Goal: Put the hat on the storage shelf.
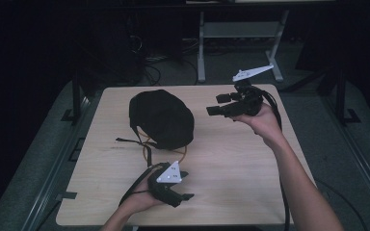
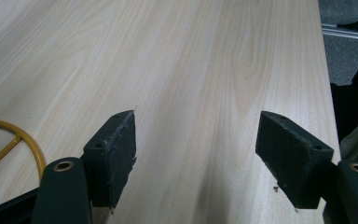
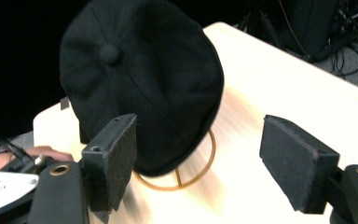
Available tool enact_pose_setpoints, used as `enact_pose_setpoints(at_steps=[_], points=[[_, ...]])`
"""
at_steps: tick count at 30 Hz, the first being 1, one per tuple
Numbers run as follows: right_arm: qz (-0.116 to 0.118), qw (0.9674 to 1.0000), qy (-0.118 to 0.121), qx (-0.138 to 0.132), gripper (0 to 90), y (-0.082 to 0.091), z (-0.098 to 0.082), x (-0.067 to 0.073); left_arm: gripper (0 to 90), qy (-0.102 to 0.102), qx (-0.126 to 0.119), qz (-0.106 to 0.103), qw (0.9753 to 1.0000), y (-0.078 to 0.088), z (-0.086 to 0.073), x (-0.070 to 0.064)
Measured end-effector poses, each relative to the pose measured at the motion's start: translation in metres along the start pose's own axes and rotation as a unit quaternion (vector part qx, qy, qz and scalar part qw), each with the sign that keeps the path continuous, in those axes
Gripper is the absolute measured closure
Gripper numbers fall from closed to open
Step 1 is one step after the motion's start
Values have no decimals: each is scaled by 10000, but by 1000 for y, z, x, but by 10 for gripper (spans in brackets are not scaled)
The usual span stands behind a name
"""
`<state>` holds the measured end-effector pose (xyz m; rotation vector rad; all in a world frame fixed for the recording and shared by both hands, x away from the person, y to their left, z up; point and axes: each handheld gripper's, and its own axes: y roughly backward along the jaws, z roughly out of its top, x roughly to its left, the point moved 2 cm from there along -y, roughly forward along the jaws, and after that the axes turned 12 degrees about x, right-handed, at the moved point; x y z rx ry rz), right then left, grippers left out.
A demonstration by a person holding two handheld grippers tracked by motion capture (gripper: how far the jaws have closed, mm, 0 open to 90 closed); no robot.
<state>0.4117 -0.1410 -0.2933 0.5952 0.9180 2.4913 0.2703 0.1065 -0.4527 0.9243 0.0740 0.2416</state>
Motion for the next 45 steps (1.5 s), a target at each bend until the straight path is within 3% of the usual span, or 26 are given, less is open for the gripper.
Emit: enact_pose_setpoints(at_steps=[12, 45], points=[[-44, 9998, -167, -19, 254, 11, -35, -10, 285, -14, 21, 4, 10000, -1, 1, -2], [-184, 9986, -488, -84, 253, 31, -98, -23, 283, -57, 96, -19, 9999, -5, 1, -5]])
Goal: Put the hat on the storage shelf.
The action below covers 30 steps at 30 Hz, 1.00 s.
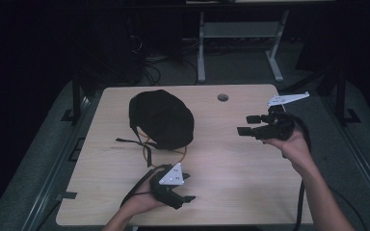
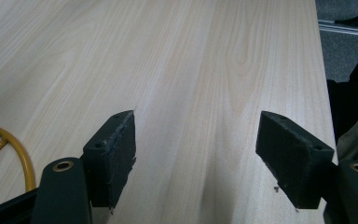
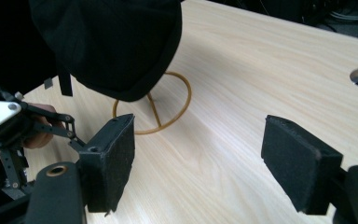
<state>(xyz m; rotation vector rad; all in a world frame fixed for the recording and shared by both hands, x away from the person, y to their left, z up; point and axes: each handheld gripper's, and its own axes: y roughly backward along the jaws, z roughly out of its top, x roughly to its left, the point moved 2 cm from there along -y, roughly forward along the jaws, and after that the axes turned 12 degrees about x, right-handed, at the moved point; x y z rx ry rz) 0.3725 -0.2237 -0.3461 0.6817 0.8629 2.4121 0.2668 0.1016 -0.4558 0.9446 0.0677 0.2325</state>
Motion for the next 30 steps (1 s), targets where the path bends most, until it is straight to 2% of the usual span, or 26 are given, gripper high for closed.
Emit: enact_pose_setpoints(at_steps=[14, 30], points=[[-31, 9997, -188, 140, 253, -3, -30, -9, 283, 3, 17, 16, 10000, -1, 0, 0], [-31, 9994, -320, 129, 253, 0, -60, -12, 283, 17, 10, 14, 10000, -2, 0, 0]])
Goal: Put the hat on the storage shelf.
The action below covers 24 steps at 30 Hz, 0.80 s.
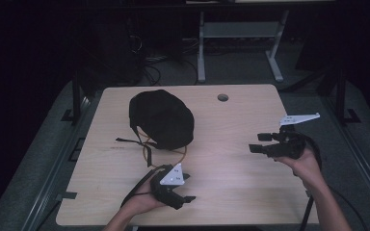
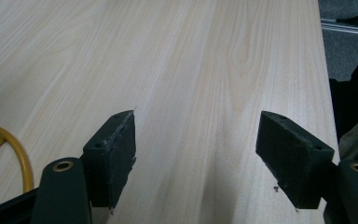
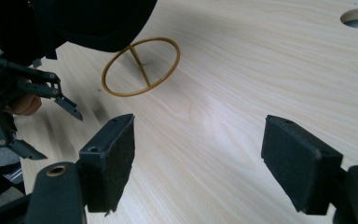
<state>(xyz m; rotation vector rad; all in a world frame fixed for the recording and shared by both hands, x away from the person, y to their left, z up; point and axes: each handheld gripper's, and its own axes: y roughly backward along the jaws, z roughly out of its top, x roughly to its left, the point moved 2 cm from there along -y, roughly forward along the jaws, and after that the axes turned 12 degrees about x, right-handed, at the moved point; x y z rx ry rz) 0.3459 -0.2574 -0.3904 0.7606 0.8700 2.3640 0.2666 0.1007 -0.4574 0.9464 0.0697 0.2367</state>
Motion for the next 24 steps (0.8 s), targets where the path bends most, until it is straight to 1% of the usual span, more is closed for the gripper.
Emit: enact_pose_setpoints(at_steps=[3, 8, 9, 10, 11, 17, 18, 22, 24], points=[[-6, 10000, -62, 21, 253, 1, -7, -1, 283, -9, 8, 2, 10000, -1, 0, 0], [7, 9999, -108, -18, 252, 3, -18, -2, 283, -14, 11, 7, 10000, -1, 0, 0], [10, 9999, -140, 7, 251, 4, -21, -2, 283, 14, -11, -3, 10000, -1, 0, -1], [-4, 9999, -138, 13, 249, 4, -23, -3, 283, -9, 8, 1, 10000, -1, 0, 0], [-8, 9999, -135, 20, 248, 4, -25, -3, 283, 20, -13, -10, 10000, -2, 0, -1], [-4, 9998, -206, -22, 246, 7, -38, -3, 283, 20, -16, -13, 10000, -2, 0, -1], [-1, 9998, -221, -32, 246, 7, -41, -2, 283, -4, 8, -8, 10000, -2, 0, -1], [-27, 9997, -239, -16, 242, 7, -50, -2, 283, 12, 7, -24, 10000, -2, 0, -1], [-33, 9997, -241, 2, 242, 7, -54, -1, 283, -13, 34, -17, 10000, -1, -1, -1]])
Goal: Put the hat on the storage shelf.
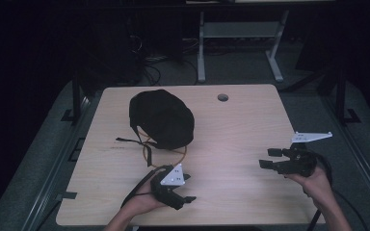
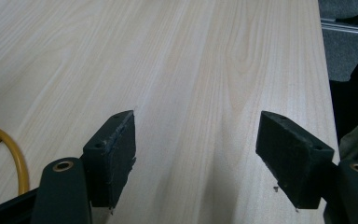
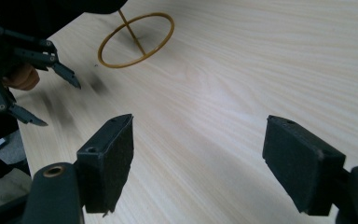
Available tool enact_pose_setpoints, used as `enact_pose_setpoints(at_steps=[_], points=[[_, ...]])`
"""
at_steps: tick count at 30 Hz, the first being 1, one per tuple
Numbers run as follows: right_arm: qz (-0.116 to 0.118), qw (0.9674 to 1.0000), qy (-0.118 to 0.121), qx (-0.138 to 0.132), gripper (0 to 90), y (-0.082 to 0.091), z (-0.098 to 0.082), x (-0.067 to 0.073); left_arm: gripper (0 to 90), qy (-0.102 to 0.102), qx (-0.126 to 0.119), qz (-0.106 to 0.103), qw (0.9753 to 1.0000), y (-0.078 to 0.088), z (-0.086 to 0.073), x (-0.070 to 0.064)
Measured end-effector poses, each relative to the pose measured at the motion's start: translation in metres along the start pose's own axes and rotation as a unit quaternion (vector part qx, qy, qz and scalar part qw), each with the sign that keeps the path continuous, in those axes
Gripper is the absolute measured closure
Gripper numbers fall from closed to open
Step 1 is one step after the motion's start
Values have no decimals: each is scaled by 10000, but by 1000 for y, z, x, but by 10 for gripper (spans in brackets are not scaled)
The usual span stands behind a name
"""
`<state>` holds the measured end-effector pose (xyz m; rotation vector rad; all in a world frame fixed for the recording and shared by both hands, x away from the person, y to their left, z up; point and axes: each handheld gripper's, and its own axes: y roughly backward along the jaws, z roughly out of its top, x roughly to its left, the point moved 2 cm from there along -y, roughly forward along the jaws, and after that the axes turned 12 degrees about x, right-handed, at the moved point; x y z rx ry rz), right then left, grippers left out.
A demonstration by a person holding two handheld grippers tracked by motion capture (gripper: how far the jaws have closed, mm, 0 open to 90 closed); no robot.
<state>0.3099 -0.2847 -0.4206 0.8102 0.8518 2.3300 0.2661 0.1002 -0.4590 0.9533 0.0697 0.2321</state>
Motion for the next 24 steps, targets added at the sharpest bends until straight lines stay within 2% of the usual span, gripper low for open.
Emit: enact_pose_setpoints(at_steps=[16, 22, 24], points=[[-52, 10000, -24, 63, 236, -2, -31, 7, 283, 8, -16, -11, 10000, -1, 0, -1], [-262, 9996, 68, 120, 221, -4, -47, 20, 283, 16, -13, -47, 10000, -2, 1, -2], [-268, 9996, 110, -32, 221, -6, -54, 25, 283, -14, 1, -63, 10000, -3, 1, -2]])
